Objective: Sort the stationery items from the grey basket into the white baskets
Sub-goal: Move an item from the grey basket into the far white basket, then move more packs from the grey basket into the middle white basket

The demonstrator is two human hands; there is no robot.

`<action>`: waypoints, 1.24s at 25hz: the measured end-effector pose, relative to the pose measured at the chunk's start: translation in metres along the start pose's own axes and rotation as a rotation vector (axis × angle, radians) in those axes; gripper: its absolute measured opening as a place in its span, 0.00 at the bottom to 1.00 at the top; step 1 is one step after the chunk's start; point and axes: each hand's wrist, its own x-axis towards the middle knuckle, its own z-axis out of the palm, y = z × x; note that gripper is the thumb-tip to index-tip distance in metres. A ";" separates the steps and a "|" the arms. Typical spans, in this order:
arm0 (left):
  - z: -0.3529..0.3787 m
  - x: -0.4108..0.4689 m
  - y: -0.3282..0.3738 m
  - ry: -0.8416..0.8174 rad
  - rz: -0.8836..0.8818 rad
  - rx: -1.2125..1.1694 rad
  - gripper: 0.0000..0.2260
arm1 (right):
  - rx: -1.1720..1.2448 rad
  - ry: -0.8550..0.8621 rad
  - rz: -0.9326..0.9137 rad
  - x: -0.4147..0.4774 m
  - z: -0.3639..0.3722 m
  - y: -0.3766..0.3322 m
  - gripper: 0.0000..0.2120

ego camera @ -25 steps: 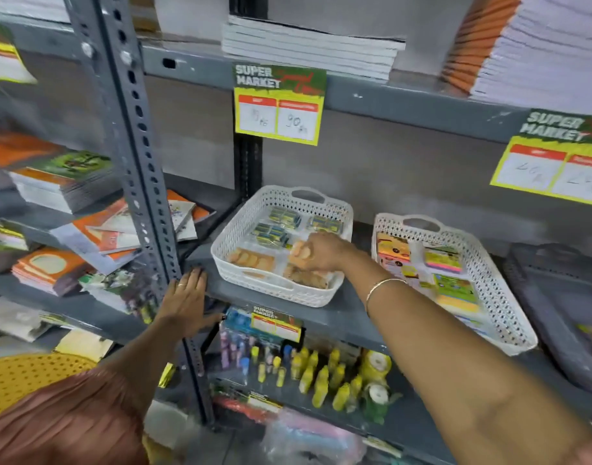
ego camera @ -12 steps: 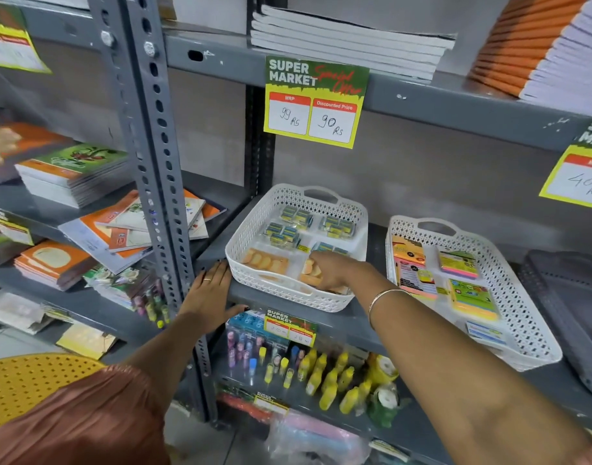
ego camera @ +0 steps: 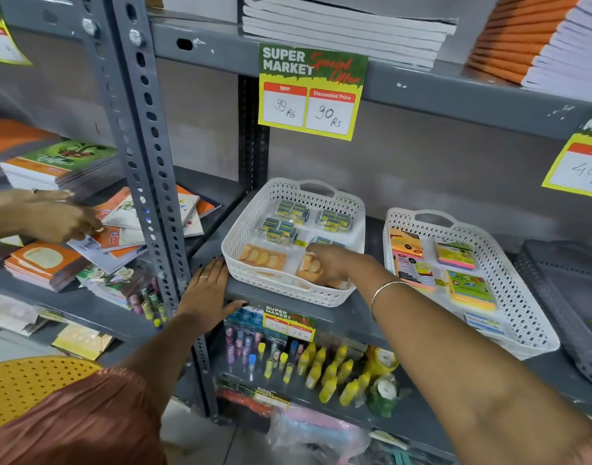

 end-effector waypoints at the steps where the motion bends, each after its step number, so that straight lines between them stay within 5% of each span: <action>1: 0.000 -0.001 -0.001 0.002 0.001 -0.005 0.41 | 0.012 0.002 -0.005 -0.003 -0.004 0.001 0.41; 6: -0.008 -0.014 0.013 0.071 -0.079 -0.099 0.51 | 0.121 0.137 0.024 -0.030 -0.026 0.034 0.45; 10: -0.034 -0.021 0.061 0.247 -0.103 -0.109 0.48 | 0.137 0.292 0.071 -0.072 -0.040 0.096 0.42; 20: -0.040 0.011 0.372 0.251 0.394 -0.047 0.41 | 0.203 0.307 0.331 -0.206 -0.008 0.329 0.38; 25: -0.034 0.010 0.521 0.173 0.635 0.016 0.42 | 0.193 0.308 0.401 -0.254 0.019 0.403 0.35; 31: 0.015 -0.004 0.568 -0.161 0.529 -0.184 0.46 | 0.262 0.163 0.542 -0.296 0.043 0.437 0.34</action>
